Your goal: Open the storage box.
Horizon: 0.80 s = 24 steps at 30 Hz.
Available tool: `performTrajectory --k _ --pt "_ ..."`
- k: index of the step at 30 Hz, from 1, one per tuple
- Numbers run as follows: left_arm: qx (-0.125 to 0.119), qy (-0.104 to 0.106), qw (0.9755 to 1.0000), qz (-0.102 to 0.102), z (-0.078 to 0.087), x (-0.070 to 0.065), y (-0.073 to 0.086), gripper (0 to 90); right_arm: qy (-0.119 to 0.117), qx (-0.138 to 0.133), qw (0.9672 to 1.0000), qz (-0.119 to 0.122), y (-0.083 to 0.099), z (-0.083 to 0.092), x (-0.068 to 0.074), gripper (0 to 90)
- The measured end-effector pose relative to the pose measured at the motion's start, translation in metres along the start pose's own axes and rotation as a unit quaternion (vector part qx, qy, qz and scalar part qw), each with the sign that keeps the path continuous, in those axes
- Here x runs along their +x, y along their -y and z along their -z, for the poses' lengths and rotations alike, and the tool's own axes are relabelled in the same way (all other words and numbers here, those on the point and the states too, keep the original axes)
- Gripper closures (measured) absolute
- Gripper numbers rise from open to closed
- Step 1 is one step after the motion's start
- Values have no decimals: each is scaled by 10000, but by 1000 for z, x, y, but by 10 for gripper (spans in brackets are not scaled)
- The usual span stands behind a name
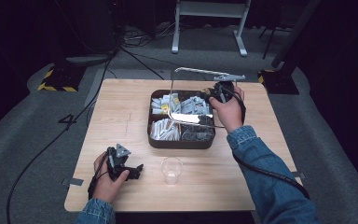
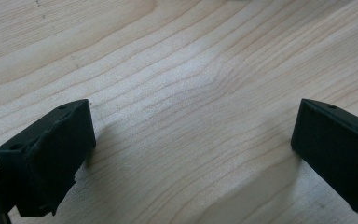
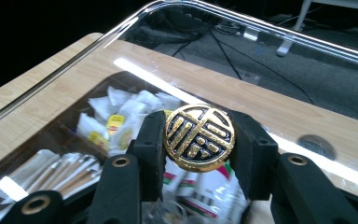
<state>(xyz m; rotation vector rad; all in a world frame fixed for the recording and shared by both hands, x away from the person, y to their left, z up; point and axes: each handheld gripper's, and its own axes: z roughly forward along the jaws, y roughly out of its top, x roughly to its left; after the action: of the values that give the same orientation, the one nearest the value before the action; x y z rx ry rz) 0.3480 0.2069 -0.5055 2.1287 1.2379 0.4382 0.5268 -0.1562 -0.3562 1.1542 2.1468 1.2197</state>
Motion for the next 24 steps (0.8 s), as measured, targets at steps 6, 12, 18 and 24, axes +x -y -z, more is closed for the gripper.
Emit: performTrajectory --k 6,12,18,24 --pt "8 8 10000 -15 0 0 0 0 152 -20 9998 -157 6 15 -25 589" --pt "0 15 10000 8 0 0 0 0 229 -35 9990 -387 15 26 -47 590" --pt "0 14 10000 5 0 0 0 0 414 -6 9983 -404 23 35 -65 589" --pt "3 10 10000 -13 0 0 0 0 597 53 9971 -472 35 43 -85 589"
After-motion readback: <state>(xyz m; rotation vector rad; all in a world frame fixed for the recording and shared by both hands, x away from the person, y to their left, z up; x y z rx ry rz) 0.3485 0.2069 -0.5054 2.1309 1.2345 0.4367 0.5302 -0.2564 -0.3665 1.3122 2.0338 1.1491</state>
